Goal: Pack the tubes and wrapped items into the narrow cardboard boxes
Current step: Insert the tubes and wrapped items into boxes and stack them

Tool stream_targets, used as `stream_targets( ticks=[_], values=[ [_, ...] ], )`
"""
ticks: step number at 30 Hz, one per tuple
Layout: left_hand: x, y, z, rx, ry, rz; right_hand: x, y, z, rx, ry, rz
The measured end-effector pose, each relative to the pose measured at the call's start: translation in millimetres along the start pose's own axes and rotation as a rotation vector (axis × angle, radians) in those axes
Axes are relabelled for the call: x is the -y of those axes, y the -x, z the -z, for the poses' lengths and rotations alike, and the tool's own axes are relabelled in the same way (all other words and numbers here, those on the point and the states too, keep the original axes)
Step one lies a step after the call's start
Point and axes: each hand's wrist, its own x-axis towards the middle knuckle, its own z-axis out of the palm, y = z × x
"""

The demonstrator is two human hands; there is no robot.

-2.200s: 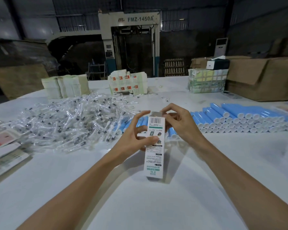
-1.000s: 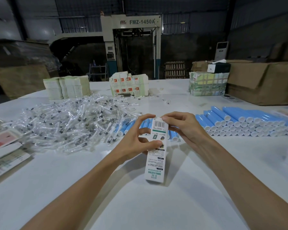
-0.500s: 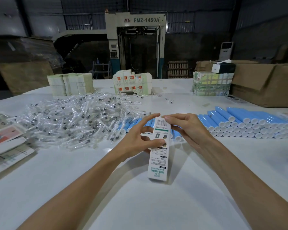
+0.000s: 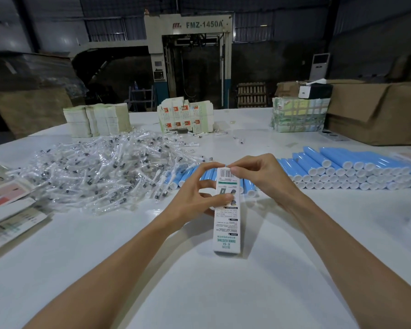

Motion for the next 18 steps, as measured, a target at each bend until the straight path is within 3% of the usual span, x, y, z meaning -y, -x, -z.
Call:
stream_targets(
  ticks=[4, 13, 18],
  values=[
    [3, 0, -4, -0.005, 0.032, 0.015, -3, -3, -2, -0.038, 0.146, 0.015],
    [-3, 2, -16, -0.056, 0.068, 0.035, -14, -1, -7, -0.119, -0.016, 0.038],
    [-8, 4, -15, -0.113, 0.151, 0.063, -20, -1, -18, -0.04, -0.095, 0.011]
  ],
)
